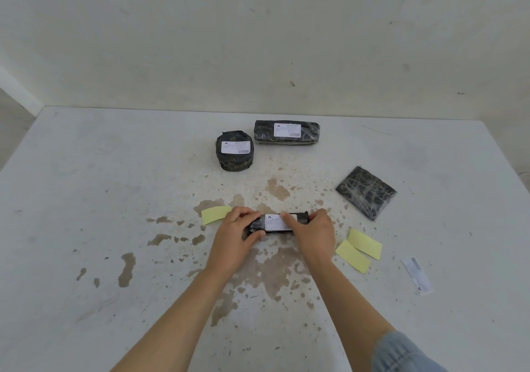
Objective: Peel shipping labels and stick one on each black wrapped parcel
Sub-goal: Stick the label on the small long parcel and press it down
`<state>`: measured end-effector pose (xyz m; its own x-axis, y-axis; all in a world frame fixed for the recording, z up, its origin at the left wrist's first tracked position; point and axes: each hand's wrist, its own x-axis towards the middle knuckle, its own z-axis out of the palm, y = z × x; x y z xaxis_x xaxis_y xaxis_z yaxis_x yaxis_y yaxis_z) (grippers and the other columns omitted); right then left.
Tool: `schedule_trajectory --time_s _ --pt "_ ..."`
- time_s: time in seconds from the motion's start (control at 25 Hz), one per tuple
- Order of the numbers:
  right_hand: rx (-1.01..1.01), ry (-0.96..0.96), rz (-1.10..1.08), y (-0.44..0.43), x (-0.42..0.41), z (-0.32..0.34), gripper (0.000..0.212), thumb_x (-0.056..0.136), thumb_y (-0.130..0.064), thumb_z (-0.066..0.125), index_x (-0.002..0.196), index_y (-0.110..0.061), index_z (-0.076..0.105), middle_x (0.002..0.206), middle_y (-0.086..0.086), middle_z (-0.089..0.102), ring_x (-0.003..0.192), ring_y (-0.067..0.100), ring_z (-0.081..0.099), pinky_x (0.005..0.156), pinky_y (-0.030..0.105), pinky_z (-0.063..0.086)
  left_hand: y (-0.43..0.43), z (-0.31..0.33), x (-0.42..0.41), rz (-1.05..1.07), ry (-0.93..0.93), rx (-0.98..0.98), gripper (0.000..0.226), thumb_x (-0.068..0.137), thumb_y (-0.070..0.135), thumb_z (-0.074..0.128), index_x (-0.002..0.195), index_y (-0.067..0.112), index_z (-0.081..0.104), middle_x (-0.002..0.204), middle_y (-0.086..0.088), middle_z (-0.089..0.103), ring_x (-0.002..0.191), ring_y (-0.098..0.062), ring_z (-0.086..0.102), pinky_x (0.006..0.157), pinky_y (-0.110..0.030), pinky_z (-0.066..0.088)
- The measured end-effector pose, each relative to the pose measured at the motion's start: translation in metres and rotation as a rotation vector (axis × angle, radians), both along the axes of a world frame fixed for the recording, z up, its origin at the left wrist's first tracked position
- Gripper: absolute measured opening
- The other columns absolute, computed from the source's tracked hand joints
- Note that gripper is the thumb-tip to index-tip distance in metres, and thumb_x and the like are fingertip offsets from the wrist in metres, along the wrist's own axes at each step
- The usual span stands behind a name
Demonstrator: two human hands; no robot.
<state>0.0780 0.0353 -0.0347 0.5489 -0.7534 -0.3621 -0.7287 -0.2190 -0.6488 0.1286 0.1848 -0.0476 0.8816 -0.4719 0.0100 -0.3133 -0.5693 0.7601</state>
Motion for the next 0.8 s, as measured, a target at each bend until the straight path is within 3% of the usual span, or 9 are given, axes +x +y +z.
schedule_trajectory --time_s 0.16,0.32,0.56,0.8 --pt "-0.103 0.048 0.01 0.015 0.007 0.0 0.084 0.066 -0.057 0.075 0.117 -0.001 0.038 0.12 0.014 0.043 0.103 0.031 0.052 0.078 0.036 0.045 0.001 -0.001 -0.001 -0.003 -0.008 0.013 0.045 0.08 0.018 0.071 0.123 0.013 0.061 0.114 0.0 0.054 0.106 -0.01 0.051 0.094 -0.016 0.038" --pt "-0.152 0.121 0.026 0.022 0.009 0.005 0.094 0.061 -0.067 0.071 0.119 -0.003 0.034 0.122 0.012 0.04 0.109 0.03 0.049 0.076 0.036 0.044 0.001 -0.002 -0.003 -0.002 0.0 0.003 0.045 0.08 0.019 0.071 0.124 0.012 0.06 0.116 -0.001 0.054 0.108 -0.012 0.052 0.096 -0.021 0.042" --pt "-0.166 0.157 0.144 0.019 0.003 0.005 0.097 0.06 -0.071 0.067 0.12 -0.003 0.033 0.123 0.011 0.037 0.108 0.028 0.049 0.068 0.032 0.04 0.001 -0.003 -0.003 -0.007 -0.013 0.01 0.045 0.08 0.018 0.071 0.124 0.013 0.06 0.116 0.0 0.054 0.109 -0.012 0.051 0.095 -0.018 0.04" --pt "-0.163 0.088 0.266 0.008 -0.007 -0.001 0.082 0.069 -0.058 0.071 0.118 -0.003 0.036 0.121 0.011 0.038 0.101 0.027 0.054 0.065 0.032 0.044 0.002 -0.002 -0.002 -0.01 -0.027 0.027 0.044 0.08 0.018 0.071 0.123 0.012 0.061 0.115 -0.001 0.055 0.108 -0.014 0.052 0.093 -0.02 0.04"
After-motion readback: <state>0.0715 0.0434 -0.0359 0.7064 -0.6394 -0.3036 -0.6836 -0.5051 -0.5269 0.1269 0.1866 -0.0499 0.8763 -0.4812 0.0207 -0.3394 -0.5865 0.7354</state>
